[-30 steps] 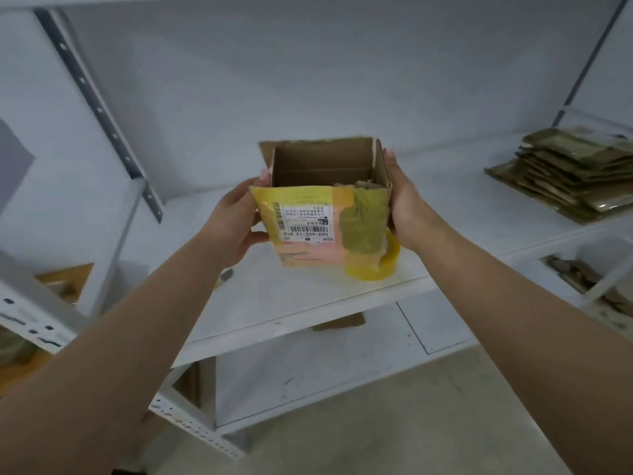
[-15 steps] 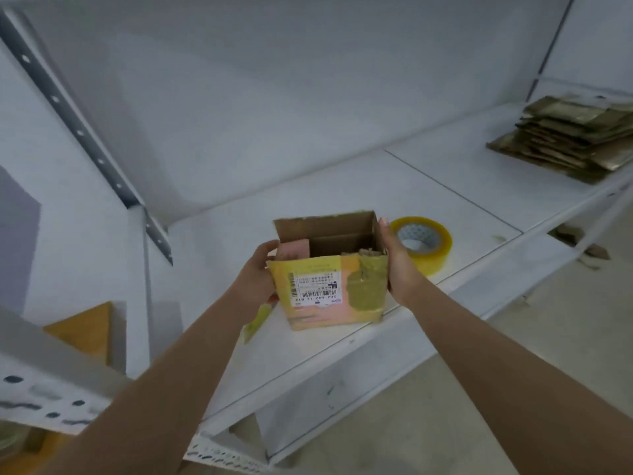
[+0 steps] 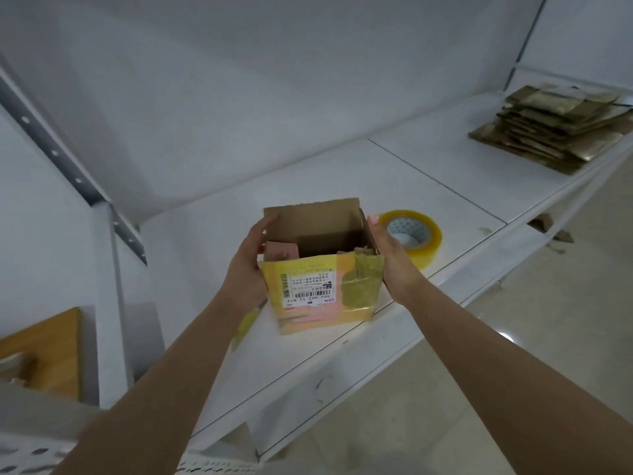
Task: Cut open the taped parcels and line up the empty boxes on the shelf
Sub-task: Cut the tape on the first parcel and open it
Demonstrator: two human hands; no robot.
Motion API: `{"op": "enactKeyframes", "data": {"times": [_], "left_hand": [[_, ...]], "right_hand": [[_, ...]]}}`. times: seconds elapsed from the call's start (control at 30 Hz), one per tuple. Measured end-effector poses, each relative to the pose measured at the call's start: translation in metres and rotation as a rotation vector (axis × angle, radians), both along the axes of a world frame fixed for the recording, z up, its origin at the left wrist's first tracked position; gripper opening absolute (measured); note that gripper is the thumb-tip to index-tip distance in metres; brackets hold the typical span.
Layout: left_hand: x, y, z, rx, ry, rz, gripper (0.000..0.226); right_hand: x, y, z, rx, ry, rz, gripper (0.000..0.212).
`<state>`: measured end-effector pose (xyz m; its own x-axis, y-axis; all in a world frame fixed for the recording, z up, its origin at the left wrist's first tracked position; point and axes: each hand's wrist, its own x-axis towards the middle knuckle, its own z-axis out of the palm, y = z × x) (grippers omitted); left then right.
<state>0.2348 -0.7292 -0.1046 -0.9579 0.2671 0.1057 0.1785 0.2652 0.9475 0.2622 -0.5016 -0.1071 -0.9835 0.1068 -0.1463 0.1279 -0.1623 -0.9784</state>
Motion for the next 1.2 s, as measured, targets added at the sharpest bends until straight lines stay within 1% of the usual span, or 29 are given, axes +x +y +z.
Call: {"op": "enactKeyframes", "data": {"times": [0.03, 0.1, 0.17, 0.23, 0.3, 0.4, 0.43, 0.5, 0.6, 0.7, 0.77, 0.9, 0.93, 1.03, 1.13, 1.2], "left_hand": [[-0.003, 0.000, 0.000, 0.005, -0.029, 0.019, 0.072], [-0.007, -0.001, -0.002, 0.027, -0.057, 0.046, 0.069], [-0.008, -0.002, -0.005, 0.024, -0.050, 0.013, 0.080], [-0.005, -0.003, -0.006, 0.022, -0.040, 0.007, 0.089], [-0.004, -0.005, -0.006, 0.007, 0.009, 0.003, 0.090], [-0.005, -0.013, -0.009, -0.061, 0.075, -0.034, 0.095], [-0.006, -0.015, -0.009, -0.096, 0.082, -0.044, 0.099], [-0.009, -0.016, -0.009, -0.106, 0.069, -0.073, 0.106], [-0.009, -0.015, -0.005, -0.071, 0.042, -0.122, 0.116], [-0.008, -0.015, 0.002, -0.104, 0.029, -0.149, 0.137], [-0.009, -0.015, 0.005, -0.140, 0.032, -0.171, 0.144], [-0.010, -0.014, 0.011, -0.211, 0.060, -0.203, 0.154], [-0.010, -0.014, 0.012, -0.222, 0.062, -0.210, 0.157], [-0.010, -0.011, 0.016, -0.236, 0.090, -0.252, 0.160], [-0.010, -0.011, 0.014, -0.226, 0.139, -0.270, 0.157], [-0.010, -0.014, 0.015, -0.226, 0.140, -0.183, 0.151]], "right_hand": [[-0.001, 0.001, 0.000, -0.002, -0.001, 0.001, 0.037], [-0.002, 0.003, 0.000, 0.008, -0.002, 0.002, 0.029], [-0.004, 0.004, 0.002, 0.065, -0.010, 0.007, 0.028], [-0.007, 0.003, 0.007, 0.151, -0.046, 0.023, 0.034], [-0.010, 0.002, 0.011, 0.205, -0.081, 0.038, 0.040], [-0.011, 0.005, 0.012, 0.199, -0.140, 0.051, 0.053], [-0.010, 0.007, 0.012, 0.192, -0.163, 0.060, 0.056], [-0.008, 0.011, 0.014, 0.194, -0.193, 0.085, 0.060], [-0.009, 0.016, 0.016, 0.199, -0.212, 0.111, 0.058], [-0.011, 0.019, 0.020, 0.217, -0.232, 0.144, 0.059], [-0.012, 0.019, 0.022, 0.233, -0.235, 0.156, 0.058], [-0.015, 0.018, 0.021, 0.283, -0.227, 0.145, 0.069], [-0.016, 0.016, 0.021, 0.284, -0.216, 0.142, 0.067], [-0.020, 0.013, 0.021, 0.251, -0.124, 0.103, 0.045], [-0.021, 0.010, 0.023, 0.266, -0.017, 0.079, 0.045], [-0.020, 0.008, 0.022, 0.251, 0.009, 0.086, 0.042]]}}
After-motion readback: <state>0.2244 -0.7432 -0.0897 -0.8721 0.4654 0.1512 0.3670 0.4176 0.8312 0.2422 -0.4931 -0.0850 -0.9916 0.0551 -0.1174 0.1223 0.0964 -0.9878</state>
